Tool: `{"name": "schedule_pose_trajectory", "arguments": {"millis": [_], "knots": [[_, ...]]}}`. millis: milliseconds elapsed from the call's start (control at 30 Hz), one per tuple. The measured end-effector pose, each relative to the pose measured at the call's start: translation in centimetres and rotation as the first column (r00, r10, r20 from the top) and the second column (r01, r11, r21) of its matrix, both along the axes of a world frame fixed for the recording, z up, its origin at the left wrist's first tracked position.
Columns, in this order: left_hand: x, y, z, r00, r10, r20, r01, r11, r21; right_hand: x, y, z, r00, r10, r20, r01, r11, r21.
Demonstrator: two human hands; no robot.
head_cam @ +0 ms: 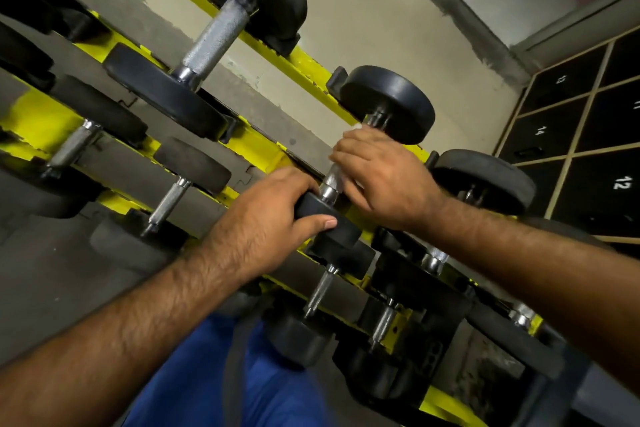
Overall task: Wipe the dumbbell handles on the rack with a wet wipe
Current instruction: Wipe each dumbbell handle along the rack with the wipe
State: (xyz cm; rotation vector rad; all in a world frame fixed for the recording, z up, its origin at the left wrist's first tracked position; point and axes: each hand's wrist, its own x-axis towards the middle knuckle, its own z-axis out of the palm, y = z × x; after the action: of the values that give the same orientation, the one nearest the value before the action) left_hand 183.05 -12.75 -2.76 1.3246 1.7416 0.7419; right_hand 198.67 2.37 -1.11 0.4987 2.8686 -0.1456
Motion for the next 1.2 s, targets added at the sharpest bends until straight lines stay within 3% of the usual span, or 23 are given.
{"name": "schedule_pose_trajectory", "arguments": {"millis": [67,200,333,467,600,767,900,1033,1133,1200], "knots": [[0.0,0.1,0.2,1.0,-0.015,-0.014,0.015,1.0,-0.02,0.1,0.6,0.5,0.998,0.054,0.035,-0.053,0.998,-0.03],[-0.1,0.1,0.5,0.999,-0.032,-0.009,0.032,0.999,-0.041,-0.5,1.1,0.9,0.998,-0.061,-0.001,0.061,0.997,0.053],[0.2,0.1,0.4,0.999,-0.03,-0.023,0.03,0.999,-0.029,-0.4,0.0,0.7,0.991,0.127,0.039,-0.123,0.988,-0.089],[0.4,-0.1,0.4,0.998,-0.04,-0.047,0.039,0.999,-0.034,-0.1,1.8,1.4,1.0,-0.008,-0.017,0.008,1.0,-0.008],[0.5,0.0,0.4,0.999,-0.023,-0.023,0.022,1.0,-0.02,0.4,-0.1,0.5,0.99,0.138,0.038,-0.134,0.987,-0.094],[0.6,-0.1,0.4,1.0,-0.017,-0.02,0.017,1.0,-0.007,-0.9,0.6,1.2,0.999,0.009,0.049,-0.008,1.0,-0.024],[0.7,-0.3,0.4,1.0,-0.007,-0.014,0.007,1.0,0.0,-1.0,-0.4,1.2,0.977,0.166,0.137,-0.15,0.981,-0.122],[0.8,-0.3,0.2,1.0,-0.003,-0.019,0.004,1.0,0.019,-1.6,1.1,1.5,0.987,0.053,0.15,-0.05,0.998,-0.026],[0.8,-0.3,0.2,1.0,0.002,-0.028,-0.001,1.0,0.023,-1.6,-0.6,1.1,0.953,0.239,0.185,-0.208,0.963,-0.171],[0.9,-0.4,0.3,0.999,-0.002,-0.038,0.002,1.0,0.022,-2.0,0.9,1.8,0.96,0.205,0.191,-0.169,0.968,-0.188]]}}
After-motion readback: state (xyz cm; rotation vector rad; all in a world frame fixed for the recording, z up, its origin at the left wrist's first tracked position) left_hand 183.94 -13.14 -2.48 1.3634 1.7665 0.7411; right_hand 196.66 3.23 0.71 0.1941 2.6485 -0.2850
